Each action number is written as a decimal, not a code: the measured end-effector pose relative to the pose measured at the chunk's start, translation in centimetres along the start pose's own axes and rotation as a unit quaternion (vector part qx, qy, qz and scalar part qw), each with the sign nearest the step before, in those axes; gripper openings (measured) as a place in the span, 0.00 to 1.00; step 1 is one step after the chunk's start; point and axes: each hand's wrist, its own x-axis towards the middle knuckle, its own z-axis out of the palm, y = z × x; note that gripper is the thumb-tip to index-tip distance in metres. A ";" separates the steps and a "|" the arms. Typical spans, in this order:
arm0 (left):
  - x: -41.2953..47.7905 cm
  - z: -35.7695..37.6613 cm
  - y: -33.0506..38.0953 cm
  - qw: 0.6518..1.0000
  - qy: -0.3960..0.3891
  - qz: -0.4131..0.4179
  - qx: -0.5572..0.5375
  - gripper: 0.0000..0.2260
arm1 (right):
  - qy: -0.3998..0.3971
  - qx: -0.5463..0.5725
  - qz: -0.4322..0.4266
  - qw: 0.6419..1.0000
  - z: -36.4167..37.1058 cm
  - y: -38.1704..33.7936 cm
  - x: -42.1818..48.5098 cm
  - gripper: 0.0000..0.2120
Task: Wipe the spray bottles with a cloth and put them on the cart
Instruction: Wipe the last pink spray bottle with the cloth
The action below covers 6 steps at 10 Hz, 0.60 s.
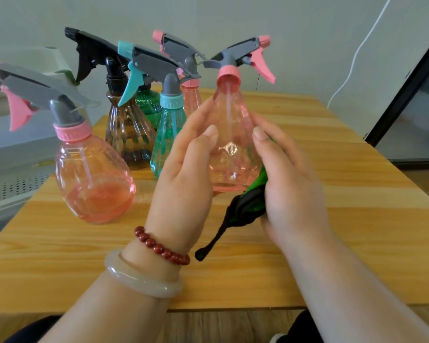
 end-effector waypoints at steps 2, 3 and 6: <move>0.0 0.3 0.1 0.999 -0.024 0.001 0.038 0.11 | 0.055 -0.215 -0.125 0.967 -0.9 -0.4 -0.1 0.15; -0.3 0.3 0.6 0.999 -0.035 -0.025 0.026 0.13 | 0.039 -0.283 -0.199 0.938 -1.0 -0.5 -0.4 0.14; 0.1 -0.3 -0.5 0.998 0.008 -0.057 0.037 0.22 | 0.118 -0.231 -0.221 0.940 -2.1 -0.3 1.0 0.04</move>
